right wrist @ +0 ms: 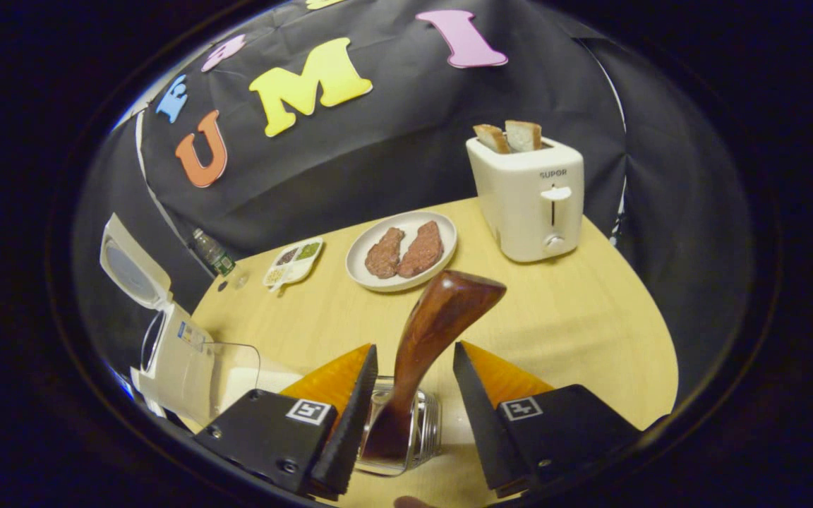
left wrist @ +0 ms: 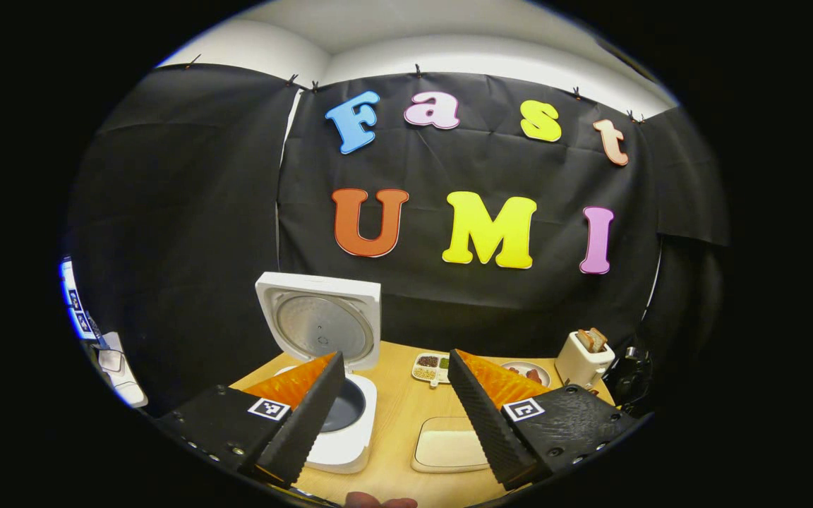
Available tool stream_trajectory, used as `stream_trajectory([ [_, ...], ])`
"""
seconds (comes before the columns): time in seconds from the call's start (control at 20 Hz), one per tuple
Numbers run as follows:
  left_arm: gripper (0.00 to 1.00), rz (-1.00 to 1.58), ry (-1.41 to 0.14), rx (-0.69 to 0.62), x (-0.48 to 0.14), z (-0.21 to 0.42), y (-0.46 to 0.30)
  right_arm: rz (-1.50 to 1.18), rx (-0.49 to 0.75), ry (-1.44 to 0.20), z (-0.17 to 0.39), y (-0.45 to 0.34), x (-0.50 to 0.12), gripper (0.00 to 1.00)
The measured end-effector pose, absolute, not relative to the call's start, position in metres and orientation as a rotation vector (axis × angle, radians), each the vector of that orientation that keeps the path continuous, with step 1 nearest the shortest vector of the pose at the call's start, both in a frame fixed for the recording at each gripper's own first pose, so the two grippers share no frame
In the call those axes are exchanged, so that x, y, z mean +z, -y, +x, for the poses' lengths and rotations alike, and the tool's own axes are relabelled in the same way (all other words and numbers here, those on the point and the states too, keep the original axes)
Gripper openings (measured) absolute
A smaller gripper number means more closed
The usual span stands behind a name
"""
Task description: Close the left gripper, press the button to open the rice cooker; take a wooden spoon from the chopstick holder with the right hand, scoop a spoonful of rice and pour it into the rice cooker, then put the wooden spoon back into the chopstick holder.
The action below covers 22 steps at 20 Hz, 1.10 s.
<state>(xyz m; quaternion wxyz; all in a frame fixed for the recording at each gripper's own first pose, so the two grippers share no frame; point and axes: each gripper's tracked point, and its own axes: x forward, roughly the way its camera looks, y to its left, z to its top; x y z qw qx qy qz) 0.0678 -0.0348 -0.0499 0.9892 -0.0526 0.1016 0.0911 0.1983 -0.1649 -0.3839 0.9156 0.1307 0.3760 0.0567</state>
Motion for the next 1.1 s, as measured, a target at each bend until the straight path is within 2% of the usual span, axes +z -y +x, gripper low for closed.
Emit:
stream_trajectory([
  [0.05, 0.94, -0.105, -0.209, 0.186, -0.05, 0.068, 0.036, 0.274, 0.121, -0.77, 0.198, 0.163, -0.382, 0.63],
  [0.15, 0.95, -0.107, -0.206, 0.186, -0.049, 0.066, 0.038, 0.275, 0.121, -0.755, 0.195, 0.163, -0.376, 0.36],
  [0.2, 0.95, -0.107, -0.202, 0.185, -0.049, 0.067, 0.038, 0.28, 0.123, -0.754, 0.191, 0.163, -0.375, 0.29],
  [0.45, 0.95, -0.123, -0.192, 0.154, -0.043, 0.06, 0.038, 0.314, 0.11, -0.759, 0.175, 0.157, -0.362, 0.2],
  [0.55, 0.94, -0.129, -0.177, 0.142, -0.039, 0.056, 0.033, 0.315, 0.102, -0.754, 0.165, 0.153, -0.352, 0.2],
  [0.6, 0.94, -0.126, -0.172, 0.14, -0.038, 0.052, 0.029, 0.305, 0.092, -0.742, 0.162, 0.154, -0.345, 0.24],
  [0.65, 0.95, -0.126, -0.168, 0.135, -0.039, 0.047, 0.024, 0.284, 0.073, -0.724, 0.161, 0.157, -0.337, 0.18],
  [0.9, 0.94, -0.18, -0.132, 0.089, -0.035, 0.036, 0.004, 0.198, 0.004, -0.617, 0.154, 0.154, -0.274, 0.13],
  [1.1, 0.94, -0.157, -0.111, 0.076, -0.035, 0.028, -0.026, 0.151, 0.031, -0.554, 0.15, 0.113, -0.226, 0.13],
])
